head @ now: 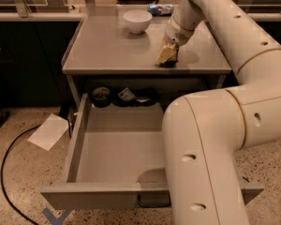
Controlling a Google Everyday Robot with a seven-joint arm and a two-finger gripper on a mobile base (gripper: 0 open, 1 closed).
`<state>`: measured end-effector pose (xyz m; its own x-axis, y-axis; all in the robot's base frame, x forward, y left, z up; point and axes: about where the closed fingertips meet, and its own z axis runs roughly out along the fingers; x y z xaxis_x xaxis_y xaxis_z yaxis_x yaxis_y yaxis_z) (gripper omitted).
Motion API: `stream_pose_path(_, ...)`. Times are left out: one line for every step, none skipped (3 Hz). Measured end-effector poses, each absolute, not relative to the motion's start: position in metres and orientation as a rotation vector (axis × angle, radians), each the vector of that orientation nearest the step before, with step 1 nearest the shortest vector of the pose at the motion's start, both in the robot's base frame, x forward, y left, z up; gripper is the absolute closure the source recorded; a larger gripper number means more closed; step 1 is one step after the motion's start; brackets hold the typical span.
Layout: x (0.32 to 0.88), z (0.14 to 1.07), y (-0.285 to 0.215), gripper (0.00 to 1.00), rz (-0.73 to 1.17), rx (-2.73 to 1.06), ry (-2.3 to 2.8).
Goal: Place rxbar chocolate into top drawer
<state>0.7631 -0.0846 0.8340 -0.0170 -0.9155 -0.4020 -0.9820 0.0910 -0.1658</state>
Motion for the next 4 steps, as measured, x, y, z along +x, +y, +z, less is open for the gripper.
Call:
stream_pose_path(0.748,0.865,-0.079,1.00,0.288,-1.867,1.860)
stream_pose_path(0.748,0.865,-0.079,1.00,0.288,-1.867,1.860)
stream_pose_path(0.745,0.870,-0.073,1.00,0.313,-1.883,1.844)
stream_pose_path(0.731,0.903,-0.070,1.00,0.338,-1.878,1.768)
